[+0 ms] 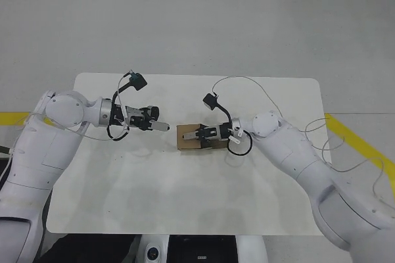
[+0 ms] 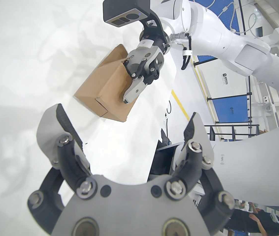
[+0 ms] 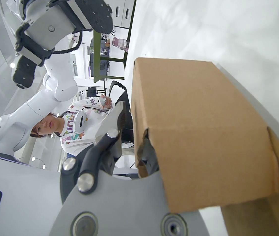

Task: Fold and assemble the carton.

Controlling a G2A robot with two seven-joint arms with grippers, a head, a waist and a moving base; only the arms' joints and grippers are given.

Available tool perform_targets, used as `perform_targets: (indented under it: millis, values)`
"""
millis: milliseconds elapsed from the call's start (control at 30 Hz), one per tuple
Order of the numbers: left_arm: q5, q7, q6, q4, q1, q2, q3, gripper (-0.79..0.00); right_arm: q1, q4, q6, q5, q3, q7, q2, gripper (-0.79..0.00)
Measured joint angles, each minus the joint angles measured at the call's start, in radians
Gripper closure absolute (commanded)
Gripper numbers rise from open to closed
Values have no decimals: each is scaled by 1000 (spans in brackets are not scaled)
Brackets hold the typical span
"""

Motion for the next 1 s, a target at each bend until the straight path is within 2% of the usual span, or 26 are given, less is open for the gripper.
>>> perform_targets:
  millis: [167, 433, 633, 833, 1000]
  values:
    - [2, -1, -1, -2, 1, 1, 0, -785, 4, 7, -12, -8, 26, 37, -1, -548]
    - [2, -1, -1, -2, 1, 1, 0, -785, -14, -28, -23, -51, 90, 70, 35, -610]
    - [2, -1, -1, -2, 1, 1, 0, -785, -61, -68, 6, -84, 131, 67, 63, -570]
    - [2, -1, -1, -2, 1, 1, 0, -785, -72, -109, 30, -118, 155, 64, 70, -582]
    - [2, -1, -1, -2, 1, 1, 0, -785, -74, -129, 90, -169, 169, 120, 84, -597]
